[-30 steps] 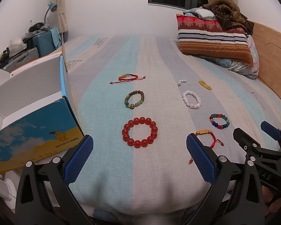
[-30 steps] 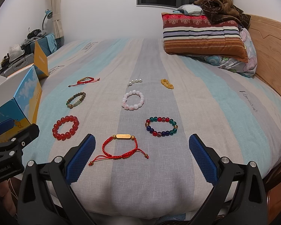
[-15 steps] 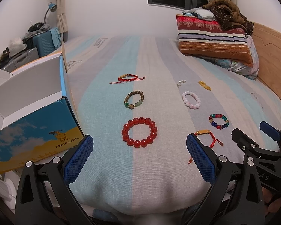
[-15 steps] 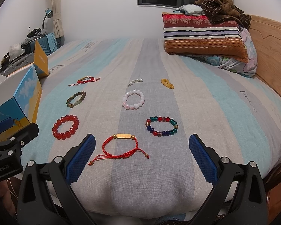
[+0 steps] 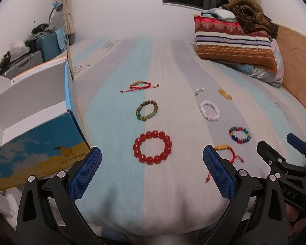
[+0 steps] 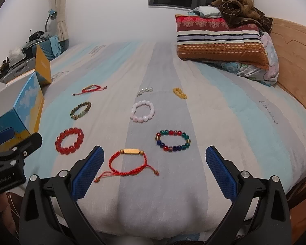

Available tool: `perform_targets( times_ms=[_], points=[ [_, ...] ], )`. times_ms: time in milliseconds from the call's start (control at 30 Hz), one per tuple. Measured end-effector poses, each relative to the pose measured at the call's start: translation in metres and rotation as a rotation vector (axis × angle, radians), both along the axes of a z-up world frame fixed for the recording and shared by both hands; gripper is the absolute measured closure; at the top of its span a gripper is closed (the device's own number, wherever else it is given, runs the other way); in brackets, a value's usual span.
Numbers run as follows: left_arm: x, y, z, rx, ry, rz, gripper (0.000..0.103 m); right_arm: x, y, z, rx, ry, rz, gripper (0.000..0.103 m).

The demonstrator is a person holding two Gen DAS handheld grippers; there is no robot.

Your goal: Organize jewelry

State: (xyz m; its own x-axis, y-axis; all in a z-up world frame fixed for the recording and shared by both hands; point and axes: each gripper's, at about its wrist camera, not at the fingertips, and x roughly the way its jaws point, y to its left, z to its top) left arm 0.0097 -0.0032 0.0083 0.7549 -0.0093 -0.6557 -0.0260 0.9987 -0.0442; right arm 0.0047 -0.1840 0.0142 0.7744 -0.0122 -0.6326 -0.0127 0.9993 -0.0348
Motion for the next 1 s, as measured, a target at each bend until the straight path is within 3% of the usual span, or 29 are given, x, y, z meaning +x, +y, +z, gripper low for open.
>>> perform_targets(
  times_ms=[267, 400, 500, 667, 1000],
  points=[
    [0.029, -0.001, 0.029, -0.006, -0.003, -0.001, 0.006, 0.021, -0.010, 0.028, 0.007, 0.001, -0.018, 0.007],
    [0.053, -0.009, 0.040, 0.035, 0.008, -0.019, 0.006, 0.041, -0.011, 0.035, -0.010, 0.044, -0.015, 0.007],
    [0.077, -0.011, 0.041, 0.006, 0.042, -0.045, 0.006, 0.062, -0.013, 0.034, -0.013, 0.107, -0.006, 0.007],
    [0.120, -0.014, 0.025, 0.016, 0.122, -0.062, 0.006, 0.098, -0.019, 0.016, -0.005, 0.229, -0.001, 0.007],
    [0.197, -0.003, -0.048, 0.043, 0.277, -0.027, 0.006, 0.143, -0.036, -0.053, 0.031, 0.401, 0.016, 0.007]
  ],
)
